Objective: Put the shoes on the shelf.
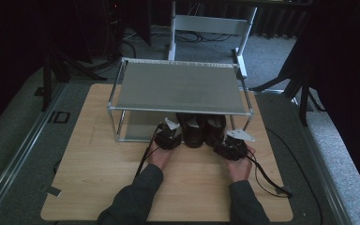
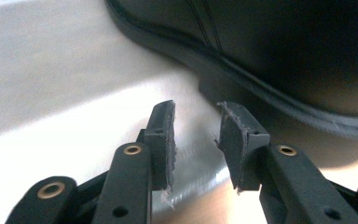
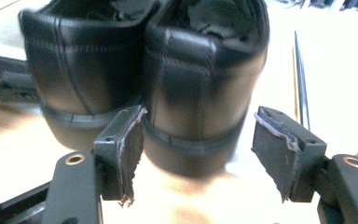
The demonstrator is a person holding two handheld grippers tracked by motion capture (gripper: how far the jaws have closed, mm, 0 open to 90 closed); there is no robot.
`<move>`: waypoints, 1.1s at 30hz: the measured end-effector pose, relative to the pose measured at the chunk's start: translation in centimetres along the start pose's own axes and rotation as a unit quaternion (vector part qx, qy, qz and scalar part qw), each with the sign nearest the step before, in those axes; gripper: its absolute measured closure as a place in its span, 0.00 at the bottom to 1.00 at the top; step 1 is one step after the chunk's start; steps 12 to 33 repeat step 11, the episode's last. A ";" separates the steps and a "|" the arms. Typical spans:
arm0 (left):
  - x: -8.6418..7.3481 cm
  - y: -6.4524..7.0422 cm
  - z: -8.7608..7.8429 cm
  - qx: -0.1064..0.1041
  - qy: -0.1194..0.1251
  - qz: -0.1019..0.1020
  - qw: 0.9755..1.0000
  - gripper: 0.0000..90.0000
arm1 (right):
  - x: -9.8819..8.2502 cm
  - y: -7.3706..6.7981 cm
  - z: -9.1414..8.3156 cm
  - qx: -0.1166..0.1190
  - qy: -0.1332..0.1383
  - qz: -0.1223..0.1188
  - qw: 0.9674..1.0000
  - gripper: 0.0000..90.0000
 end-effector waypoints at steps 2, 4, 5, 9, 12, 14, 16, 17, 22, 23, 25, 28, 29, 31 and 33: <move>-0.9 0.1 -1.4 -0.006 0.003 0.012 1.000 0.70 | -0.6 0.2 -0.8 -0.001 -0.011 -0.006 1.000 0.36; -1.5 0.0 -2.4 -0.009 0.005 0.024 1.000 0.69 | -1.2 0.5 -1.5 -0.003 -0.020 -0.011 1.000 0.35; -1.5 0.0 -2.4 -0.009 0.005 0.024 1.000 0.68 | -1.2 0.5 -1.5 -0.003 -0.020 -0.011 1.000 0.35; -3.0 -0.2 -4.2 -0.010 0.009 0.042 0.999 0.68 | -2.5 1.5 -2.4 -0.014 -0.043 -0.016 0.999 0.34; -3.6 -0.3 -4.9 -0.007 0.008 0.051 0.999 0.67 | -2.9 2.1 -2.5 -0.018 -0.049 -0.015 0.999 0.34; -3.6 -0.3 -4.9 -0.007 0.008 0.051 0.999 0.67 | -2.9 2.1 -2.5 -0.018 -0.049 -0.015 0.999 0.34; -3.6 -0.3 -4.9 -0.007 0.008 0.051 0.999 0.67 | -2.9 2.1 -2.5 -0.018 -0.049 -0.015 0.999 0.34; -3.6 -0.3 -4.9 -0.007 0.008 0.051 0.999 0.67 | -2.9 2.1 -2.5 -0.018 -0.049 -0.015 0.999 0.34; -3.6 -0.3 -4.9 -0.007 0.008 0.051 0.999 0.67 | -2.9 2.1 -2.5 -0.018 -0.049 -0.015 0.999 0.34; -3.6 -0.3 -4.9 -0.007 0.008 0.051 0.999 0.67 | -2.9 2.1 -2.5 -0.018 -0.049 -0.015 0.999 0.34; -3.6 -0.3 -4.9 -0.007 0.008 0.051 0.999 0.67 | -2.9 2.1 -2.5 -0.018 -0.049 -0.015 0.999 0.34; -3.6 -0.3 -4.9 -0.007 0.008 0.051 0.999 0.67 | -2.9 2.1 -2.5 -0.018 -0.049 -0.015 0.999 0.34; -3.6 -0.3 -4.9 -0.007 0.008 0.051 0.999 0.67 | -2.9 2.1 -2.5 -0.018 -0.049 -0.015 0.999 0.34; -3.6 -0.3 -4.9 -0.007 0.008 0.051 0.999 0.67 | -2.9 2.1 -2.5 -0.018 -0.049 -0.015 0.999 0.34; -3.6 -0.3 -4.9 -0.007 0.008 0.051 0.999 0.67 | -2.9 2.1 -2.5 -0.018 -0.049 -0.015 0.999 0.34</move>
Point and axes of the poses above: each handheld gripper's, and its own axes: z roughly forward along the jaws, x roughly out of its top, y roughly to its right, the point moved 1 cm from there along z, roughly forward along the jaws, and after that the axes turned 3 degrees about x, right-handed, at the moved point
